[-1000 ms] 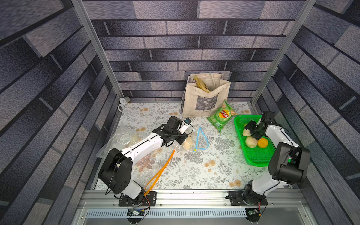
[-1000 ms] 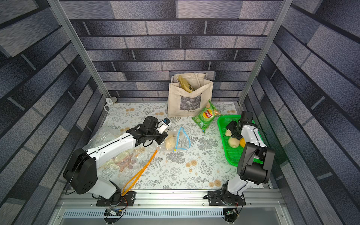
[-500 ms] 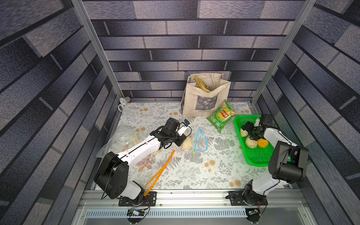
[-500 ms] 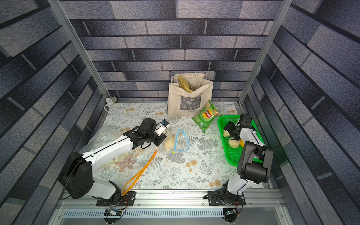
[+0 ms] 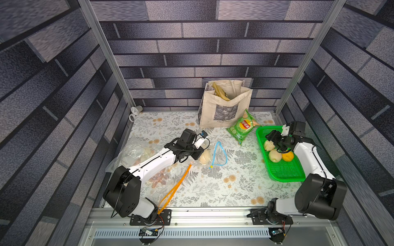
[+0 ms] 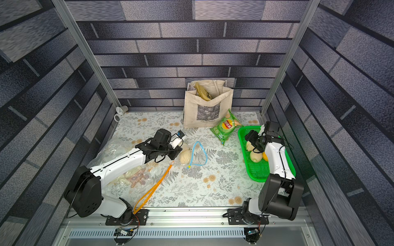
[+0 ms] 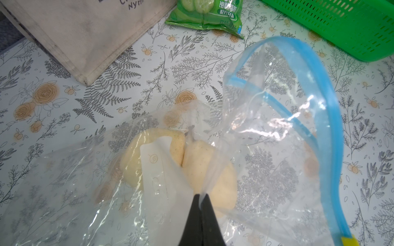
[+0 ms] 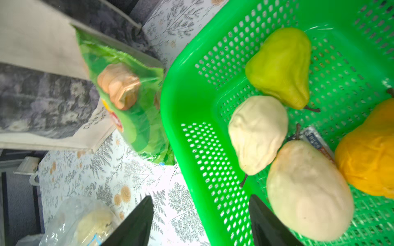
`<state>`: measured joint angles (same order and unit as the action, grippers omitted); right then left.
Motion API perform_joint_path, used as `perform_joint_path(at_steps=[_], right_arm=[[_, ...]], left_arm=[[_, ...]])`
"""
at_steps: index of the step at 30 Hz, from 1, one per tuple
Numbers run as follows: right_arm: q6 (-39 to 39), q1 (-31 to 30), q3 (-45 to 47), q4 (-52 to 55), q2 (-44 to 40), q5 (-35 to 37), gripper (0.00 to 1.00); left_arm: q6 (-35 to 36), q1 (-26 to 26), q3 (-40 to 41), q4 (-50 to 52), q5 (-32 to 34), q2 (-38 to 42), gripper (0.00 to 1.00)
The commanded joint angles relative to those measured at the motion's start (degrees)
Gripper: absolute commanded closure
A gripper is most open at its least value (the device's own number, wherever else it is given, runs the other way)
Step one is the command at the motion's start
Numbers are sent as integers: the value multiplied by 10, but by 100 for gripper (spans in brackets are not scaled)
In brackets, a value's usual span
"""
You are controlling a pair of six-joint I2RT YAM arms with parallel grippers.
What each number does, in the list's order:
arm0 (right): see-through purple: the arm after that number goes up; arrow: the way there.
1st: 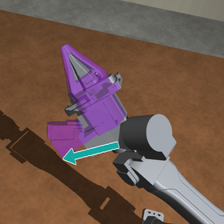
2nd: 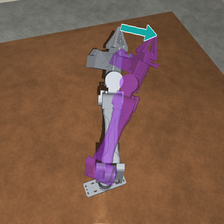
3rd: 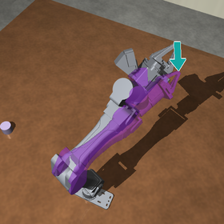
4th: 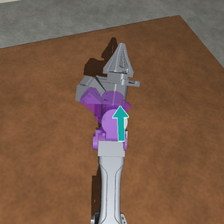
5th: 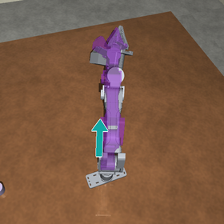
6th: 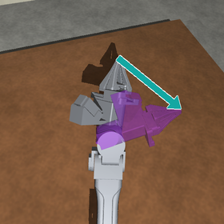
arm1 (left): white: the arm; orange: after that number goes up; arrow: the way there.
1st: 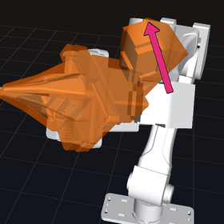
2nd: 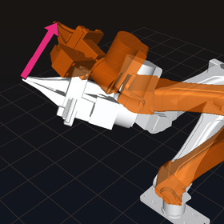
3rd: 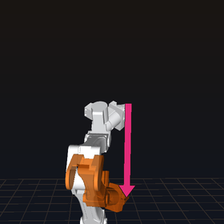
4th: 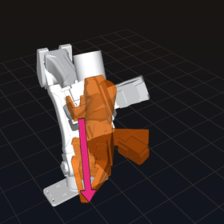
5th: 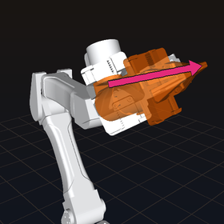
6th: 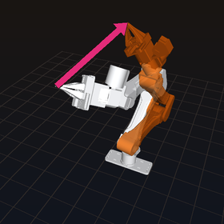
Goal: Open the zip-top bag and take out the pear
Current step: Place the pear in the basket.
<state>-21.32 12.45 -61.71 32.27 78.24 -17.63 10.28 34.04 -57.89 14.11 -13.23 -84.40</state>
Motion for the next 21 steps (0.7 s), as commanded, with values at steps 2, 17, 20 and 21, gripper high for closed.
perform_joint_path(at_steps=[2,17,20,21], right_arm=[[11,-84,21,79,-34,-89,29],[-222,-284,125,-106,-57,-134,37],[-263,-320,128,-147,-31,-131,31],[-279,-333,128,-161,-20,-127,30]], left_arm=[[17,-2,-20,3,-11,-13,100],[18,23,-39,3,-17,-11,100],[17,25,-39,5,-13,-6,100],[17,26,-38,5,-12,-5,100]])
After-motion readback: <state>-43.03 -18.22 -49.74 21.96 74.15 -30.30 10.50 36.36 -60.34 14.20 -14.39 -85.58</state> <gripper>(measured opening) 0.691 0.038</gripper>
